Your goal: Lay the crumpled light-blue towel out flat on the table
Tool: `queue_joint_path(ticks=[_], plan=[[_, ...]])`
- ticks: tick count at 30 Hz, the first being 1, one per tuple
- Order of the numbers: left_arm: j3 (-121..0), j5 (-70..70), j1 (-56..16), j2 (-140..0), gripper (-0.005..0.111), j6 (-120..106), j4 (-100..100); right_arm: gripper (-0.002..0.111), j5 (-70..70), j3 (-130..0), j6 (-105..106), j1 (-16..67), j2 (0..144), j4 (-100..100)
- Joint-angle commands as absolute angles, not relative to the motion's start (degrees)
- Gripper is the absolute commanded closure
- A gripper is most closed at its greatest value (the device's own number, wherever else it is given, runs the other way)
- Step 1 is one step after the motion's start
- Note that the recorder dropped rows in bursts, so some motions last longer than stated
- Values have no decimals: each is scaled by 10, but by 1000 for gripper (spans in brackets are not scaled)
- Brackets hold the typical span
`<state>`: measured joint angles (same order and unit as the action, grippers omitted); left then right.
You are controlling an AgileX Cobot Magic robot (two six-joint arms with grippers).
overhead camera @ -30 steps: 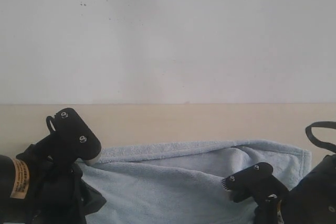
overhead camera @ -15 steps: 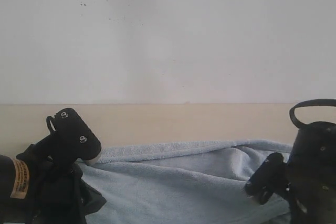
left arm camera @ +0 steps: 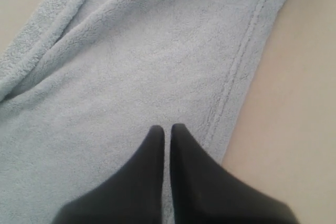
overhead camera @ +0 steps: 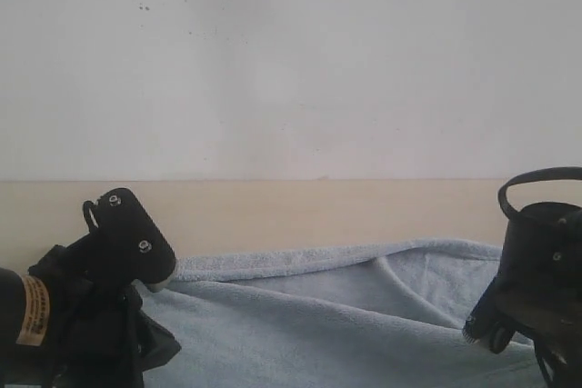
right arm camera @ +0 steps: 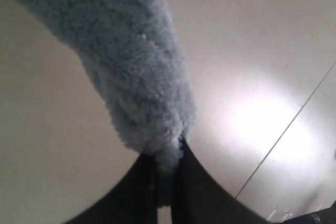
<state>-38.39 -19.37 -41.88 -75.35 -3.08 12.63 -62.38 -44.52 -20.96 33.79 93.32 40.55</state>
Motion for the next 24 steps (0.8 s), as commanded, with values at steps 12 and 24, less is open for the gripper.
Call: queue_joint_path(ticks=[12,24], plan=[[-365,-138,-417,-781,103,27,145,57,-649,-463,-316,337,932,484],[-382,81,-246,-870,103,94,189,57,-424,-691,-339,136,942,365]])
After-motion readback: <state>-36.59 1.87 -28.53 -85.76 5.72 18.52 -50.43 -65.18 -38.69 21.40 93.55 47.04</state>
